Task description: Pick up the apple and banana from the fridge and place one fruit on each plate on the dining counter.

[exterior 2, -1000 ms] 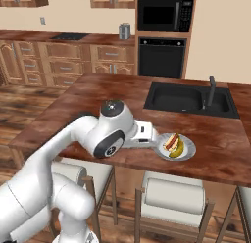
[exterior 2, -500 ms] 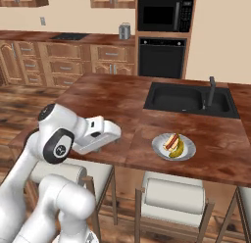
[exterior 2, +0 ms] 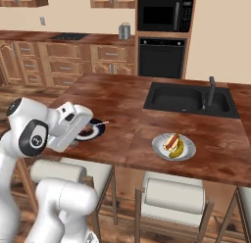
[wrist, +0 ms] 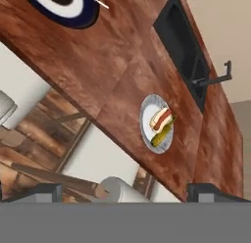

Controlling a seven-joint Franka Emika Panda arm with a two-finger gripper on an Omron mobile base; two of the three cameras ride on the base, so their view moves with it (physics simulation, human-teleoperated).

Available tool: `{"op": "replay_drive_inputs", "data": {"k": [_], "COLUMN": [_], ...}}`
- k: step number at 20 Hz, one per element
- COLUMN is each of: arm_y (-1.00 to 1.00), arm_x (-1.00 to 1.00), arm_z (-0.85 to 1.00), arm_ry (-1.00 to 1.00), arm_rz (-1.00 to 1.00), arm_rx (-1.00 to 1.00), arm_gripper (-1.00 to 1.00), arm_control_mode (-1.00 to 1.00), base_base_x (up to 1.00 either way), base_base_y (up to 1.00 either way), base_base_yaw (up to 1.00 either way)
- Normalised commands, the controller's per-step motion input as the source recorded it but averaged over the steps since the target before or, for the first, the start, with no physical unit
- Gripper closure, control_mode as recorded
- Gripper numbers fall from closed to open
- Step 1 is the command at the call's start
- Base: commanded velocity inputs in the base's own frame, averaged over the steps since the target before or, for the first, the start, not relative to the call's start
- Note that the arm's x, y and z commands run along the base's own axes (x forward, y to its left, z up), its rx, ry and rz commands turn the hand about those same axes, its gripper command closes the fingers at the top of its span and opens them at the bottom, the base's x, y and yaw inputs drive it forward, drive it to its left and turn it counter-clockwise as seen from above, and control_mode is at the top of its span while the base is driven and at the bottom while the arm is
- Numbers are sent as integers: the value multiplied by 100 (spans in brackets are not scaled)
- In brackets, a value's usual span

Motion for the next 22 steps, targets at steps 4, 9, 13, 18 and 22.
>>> {"op": "replay_drive_inputs", "data": {"k": [4,9,13,18,22], "arm_y": [37,-11,-26,-15,0], "arm_x": [0,0,9,3,0], "arm_z": [-32,-30,-1,0,0], "arm_ry": [2,3,2,0,0], "arm_rz": [47,7,0,0,0], "arm_rx": [-22,2,10,6,0], "arm_gripper": [-100,-100,-100,-100,-100], "arm_control_mode": [-100,-100,-100,100,100], "base_base_x": [0,0,0,0,-24], "base_base_y": [0,0,0,-5,-27], "base_base_yaw": [0,0,0,0,0]}}
